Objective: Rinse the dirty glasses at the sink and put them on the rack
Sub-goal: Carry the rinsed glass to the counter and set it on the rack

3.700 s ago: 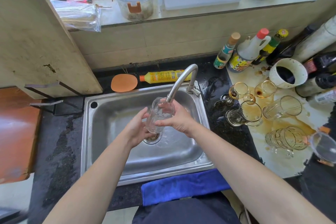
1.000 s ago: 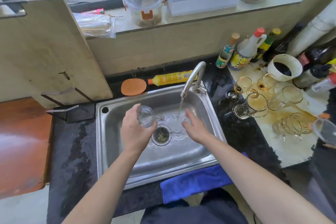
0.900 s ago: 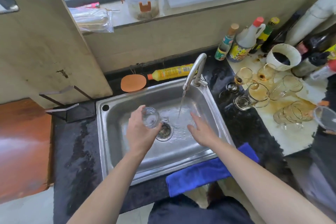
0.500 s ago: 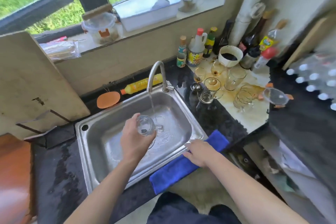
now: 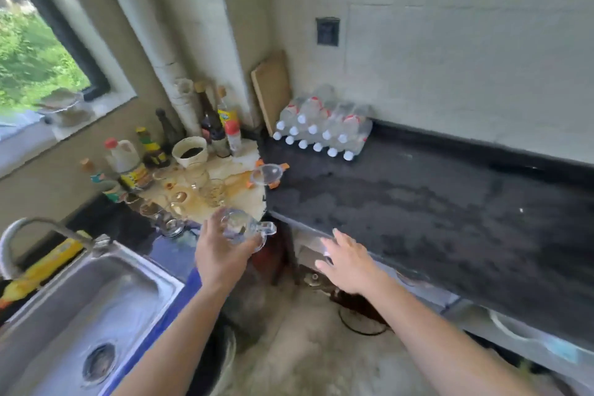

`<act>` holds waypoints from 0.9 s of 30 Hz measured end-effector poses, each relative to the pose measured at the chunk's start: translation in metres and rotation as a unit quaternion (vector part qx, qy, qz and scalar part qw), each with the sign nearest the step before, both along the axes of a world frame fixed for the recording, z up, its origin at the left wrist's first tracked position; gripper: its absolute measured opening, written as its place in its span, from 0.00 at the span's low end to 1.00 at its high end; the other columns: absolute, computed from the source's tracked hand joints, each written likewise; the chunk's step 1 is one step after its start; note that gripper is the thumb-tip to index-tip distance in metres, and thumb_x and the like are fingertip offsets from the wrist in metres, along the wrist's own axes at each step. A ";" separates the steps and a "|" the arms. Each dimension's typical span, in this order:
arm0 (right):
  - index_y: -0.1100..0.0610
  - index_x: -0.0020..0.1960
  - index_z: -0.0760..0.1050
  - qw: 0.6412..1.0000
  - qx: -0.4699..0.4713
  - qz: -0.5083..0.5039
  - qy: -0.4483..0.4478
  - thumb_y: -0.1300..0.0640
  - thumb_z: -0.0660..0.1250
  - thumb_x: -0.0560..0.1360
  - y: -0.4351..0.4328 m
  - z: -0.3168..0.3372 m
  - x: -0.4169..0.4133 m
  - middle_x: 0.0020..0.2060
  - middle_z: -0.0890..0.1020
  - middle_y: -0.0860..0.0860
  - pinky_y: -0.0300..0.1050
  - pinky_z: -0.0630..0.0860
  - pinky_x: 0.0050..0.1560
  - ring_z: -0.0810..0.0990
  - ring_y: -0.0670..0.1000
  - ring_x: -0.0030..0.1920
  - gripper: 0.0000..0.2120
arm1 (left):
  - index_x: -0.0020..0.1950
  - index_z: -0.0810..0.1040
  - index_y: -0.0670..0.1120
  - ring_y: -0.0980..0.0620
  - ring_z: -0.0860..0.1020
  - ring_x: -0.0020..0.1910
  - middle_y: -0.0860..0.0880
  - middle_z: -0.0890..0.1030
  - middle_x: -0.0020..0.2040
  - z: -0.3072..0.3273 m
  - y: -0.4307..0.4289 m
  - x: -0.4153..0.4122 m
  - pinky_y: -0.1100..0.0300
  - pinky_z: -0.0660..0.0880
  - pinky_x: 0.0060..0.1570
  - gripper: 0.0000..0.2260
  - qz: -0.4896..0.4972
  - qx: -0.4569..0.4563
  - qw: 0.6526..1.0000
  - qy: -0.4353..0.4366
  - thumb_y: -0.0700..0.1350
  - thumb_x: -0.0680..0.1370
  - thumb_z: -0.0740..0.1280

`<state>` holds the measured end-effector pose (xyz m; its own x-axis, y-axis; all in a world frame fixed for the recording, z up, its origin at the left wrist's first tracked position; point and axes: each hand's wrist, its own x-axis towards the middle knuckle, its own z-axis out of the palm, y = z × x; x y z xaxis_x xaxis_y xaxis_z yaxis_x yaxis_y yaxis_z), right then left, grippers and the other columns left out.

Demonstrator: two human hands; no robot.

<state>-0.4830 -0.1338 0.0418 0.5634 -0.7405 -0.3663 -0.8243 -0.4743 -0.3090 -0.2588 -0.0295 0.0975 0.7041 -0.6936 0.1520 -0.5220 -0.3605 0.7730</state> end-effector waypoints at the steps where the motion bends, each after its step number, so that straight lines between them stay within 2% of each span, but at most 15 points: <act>1: 0.53 0.83 0.53 0.999 -0.001 -0.033 0.002 0.40 0.54 0.84 -0.010 -0.001 -0.033 0.83 0.49 0.57 0.58 0.57 0.78 0.52 0.60 0.81 0.32 | 0.67 0.73 0.53 0.49 0.78 0.55 0.53 0.77 0.59 0.000 -0.019 -0.026 0.54 0.75 0.54 0.33 -0.027 0.006 1.000 0.007 0.51 0.65 0.82; 4: 0.53 0.83 0.51 0.992 0.012 -0.122 0.012 0.40 0.54 0.84 -0.039 -0.004 -0.122 0.83 0.48 0.57 0.57 0.58 0.78 0.52 0.59 0.81 0.32 | 0.68 0.72 0.54 0.53 0.76 0.56 0.55 0.76 0.61 0.000 -0.074 -0.101 0.52 0.75 0.57 0.35 -0.107 0.018 0.994 0.021 0.52 0.64 0.82; 9: 0.54 0.83 0.51 0.964 0.036 -0.262 0.000 0.43 0.58 0.84 -0.064 -0.022 -0.226 0.83 0.48 0.57 0.56 0.60 0.77 0.53 0.59 0.81 0.33 | 0.70 0.70 0.54 0.59 0.74 0.55 0.59 0.73 0.62 -0.008 -0.153 -0.203 0.58 0.72 0.59 0.36 -0.229 0.038 0.972 0.030 0.51 0.66 0.82; 13: 0.54 0.83 0.50 0.941 0.057 -0.334 0.001 0.43 0.59 0.84 -0.084 -0.032 -0.282 0.83 0.48 0.57 0.55 0.60 0.78 0.52 0.58 0.82 0.34 | 0.70 0.70 0.55 0.58 0.76 0.57 0.59 0.74 0.63 -0.020 -0.219 -0.265 0.56 0.74 0.61 0.36 -0.307 0.039 0.950 0.044 0.50 0.66 0.81; 17: 0.55 0.83 0.50 0.919 0.063 -0.388 0.011 0.43 0.58 0.84 -0.115 -0.027 -0.340 0.82 0.48 0.59 0.55 0.59 0.78 0.51 0.59 0.82 0.34 | 0.73 0.67 0.54 0.56 0.76 0.59 0.55 0.76 0.65 -0.023 -0.289 -0.332 0.59 0.71 0.60 0.38 -0.371 0.056 0.923 0.079 0.50 0.67 0.81; 21: 0.54 0.83 0.50 0.888 0.045 -0.458 0.005 0.44 0.58 0.84 -0.139 -0.012 -0.406 0.83 0.48 0.57 0.55 0.57 0.78 0.50 0.58 0.82 0.33 | 0.74 0.67 0.53 0.59 0.73 0.58 0.56 0.76 0.65 -0.016 -0.350 -0.418 0.62 0.69 0.58 0.38 -0.450 0.066 0.884 0.108 0.50 0.68 0.80; 25: 0.53 0.83 0.52 0.843 0.026 -0.537 -0.016 0.44 0.60 0.84 -0.142 -0.007 -0.473 0.82 0.49 0.57 0.56 0.59 0.78 0.50 0.59 0.82 0.33 | 0.70 0.70 0.54 0.57 0.76 0.60 0.56 0.76 0.65 -0.011 -0.383 -0.508 0.60 0.74 0.59 0.35 -0.539 0.063 0.834 0.097 0.52 0.66 0.80; 27: 0.53 0.83 0.52 0.825 0.024 -0.564 -0.020 0.44 0.61 0.83 -0.145 -0.013 -0.507 0.82 0.48 0.58 0.56 0.58 0.78 0.49 0.59 0.82 0.33 | 0.68 0.71 0.55 0.59 0.75 0.60 0.55 0.74 0.65 -0.013 -0.394 -0.553 0.64 0.73 0.57 0.33 -0.575 0.063 0.811 0.088 0.52 0.66 0.80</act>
